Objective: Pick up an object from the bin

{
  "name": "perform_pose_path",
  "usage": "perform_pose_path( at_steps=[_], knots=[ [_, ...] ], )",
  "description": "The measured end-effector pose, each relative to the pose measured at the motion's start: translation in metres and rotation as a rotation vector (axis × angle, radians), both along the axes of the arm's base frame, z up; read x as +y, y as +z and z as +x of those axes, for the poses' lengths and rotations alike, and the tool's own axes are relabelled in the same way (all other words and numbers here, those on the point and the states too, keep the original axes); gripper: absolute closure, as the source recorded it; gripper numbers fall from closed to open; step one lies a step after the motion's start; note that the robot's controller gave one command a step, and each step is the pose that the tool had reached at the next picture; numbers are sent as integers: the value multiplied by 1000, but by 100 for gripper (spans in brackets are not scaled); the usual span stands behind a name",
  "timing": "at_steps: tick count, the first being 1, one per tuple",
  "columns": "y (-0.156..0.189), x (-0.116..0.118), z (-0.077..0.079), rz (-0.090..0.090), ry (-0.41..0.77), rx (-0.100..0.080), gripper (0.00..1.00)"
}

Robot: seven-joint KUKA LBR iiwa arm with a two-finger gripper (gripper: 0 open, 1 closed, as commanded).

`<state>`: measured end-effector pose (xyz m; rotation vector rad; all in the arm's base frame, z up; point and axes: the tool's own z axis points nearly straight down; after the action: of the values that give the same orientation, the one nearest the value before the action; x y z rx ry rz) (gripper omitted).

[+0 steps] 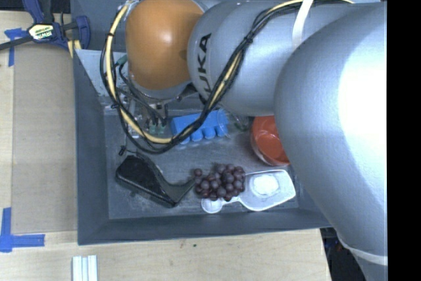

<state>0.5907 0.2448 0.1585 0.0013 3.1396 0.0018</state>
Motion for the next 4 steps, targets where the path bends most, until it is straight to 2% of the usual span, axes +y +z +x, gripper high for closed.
perform_pose_path(
  at_steps=[1, 2, 3, 4],
  knots=[
    [-62, -24, -40, 6, -83, -6, 0],
    [-21, -35, -99, 7, -23, -15, 0],
    [-60, -53, -96, 9, -191, -13, 0],
    [-89, -68, -81, 6, -101, -10, 0]
  ],
)
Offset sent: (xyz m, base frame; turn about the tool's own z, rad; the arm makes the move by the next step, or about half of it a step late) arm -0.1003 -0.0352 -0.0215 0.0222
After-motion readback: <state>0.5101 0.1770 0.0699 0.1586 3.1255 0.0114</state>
